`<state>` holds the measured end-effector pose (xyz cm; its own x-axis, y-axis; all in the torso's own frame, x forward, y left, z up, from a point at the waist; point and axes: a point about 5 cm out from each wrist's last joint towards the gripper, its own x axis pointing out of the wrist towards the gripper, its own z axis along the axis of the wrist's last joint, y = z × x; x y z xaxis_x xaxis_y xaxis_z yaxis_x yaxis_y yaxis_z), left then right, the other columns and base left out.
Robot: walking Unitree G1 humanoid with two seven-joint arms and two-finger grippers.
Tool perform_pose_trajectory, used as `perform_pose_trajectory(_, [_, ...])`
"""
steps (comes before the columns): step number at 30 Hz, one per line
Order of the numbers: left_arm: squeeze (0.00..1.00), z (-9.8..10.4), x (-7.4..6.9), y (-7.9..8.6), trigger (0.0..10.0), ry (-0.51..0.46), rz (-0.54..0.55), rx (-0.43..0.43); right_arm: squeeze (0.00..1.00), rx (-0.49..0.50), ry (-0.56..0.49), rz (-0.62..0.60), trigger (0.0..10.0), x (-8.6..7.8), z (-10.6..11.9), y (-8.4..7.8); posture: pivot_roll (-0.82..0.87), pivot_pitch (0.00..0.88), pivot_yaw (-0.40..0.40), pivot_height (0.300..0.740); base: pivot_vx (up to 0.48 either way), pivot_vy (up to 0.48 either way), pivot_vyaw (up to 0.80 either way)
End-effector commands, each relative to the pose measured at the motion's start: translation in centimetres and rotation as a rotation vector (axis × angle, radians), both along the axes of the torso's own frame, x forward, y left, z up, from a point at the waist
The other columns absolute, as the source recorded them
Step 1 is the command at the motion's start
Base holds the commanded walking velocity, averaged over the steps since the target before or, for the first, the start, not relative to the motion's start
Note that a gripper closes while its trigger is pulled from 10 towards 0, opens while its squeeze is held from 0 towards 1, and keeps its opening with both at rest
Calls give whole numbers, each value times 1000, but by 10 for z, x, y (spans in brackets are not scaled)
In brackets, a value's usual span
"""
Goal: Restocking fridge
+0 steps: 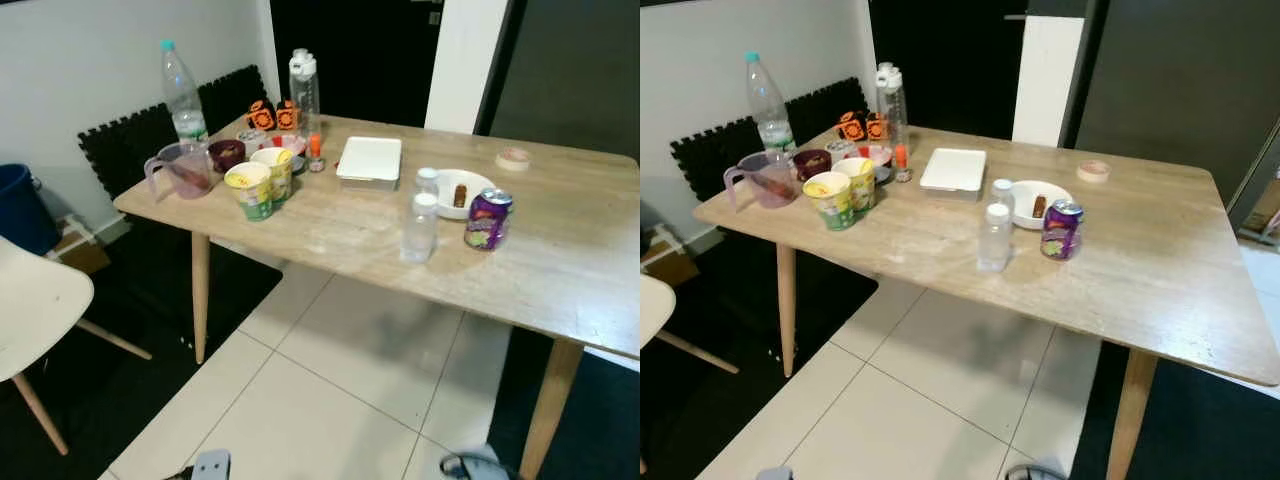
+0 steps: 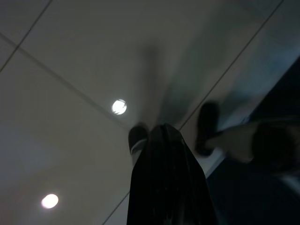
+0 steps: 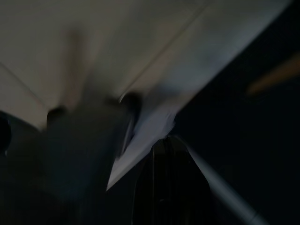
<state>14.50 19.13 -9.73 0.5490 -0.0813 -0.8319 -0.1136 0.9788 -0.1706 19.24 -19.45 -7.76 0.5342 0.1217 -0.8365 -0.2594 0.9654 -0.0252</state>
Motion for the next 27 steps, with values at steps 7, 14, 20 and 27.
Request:
perform_pose_trajectory(7, [0,-4,-11,4,10000,34,36,0,0,141,-264,183,10000,76,50,39,-48,0,31,740,0,0,0])
perform_pose_trajectory(14, [0,-4,-11,3,10000,37,16,2,0,271,-377,372,10000,105,83,64,-44,0,30,740,0,-102,0])
perform_pose_trajectory(20, [0,-4,-11,4,10000,39,27,4,0,468,-505,613,10000,129,127,94,-42,0,29,740,0,-455,0])
perform_pose_trajectory(27, [0,-4,-11,4,10000,37,31,3,808,662,-529,794,10000,132,153,107,-40,0,26,740,0,0,0])
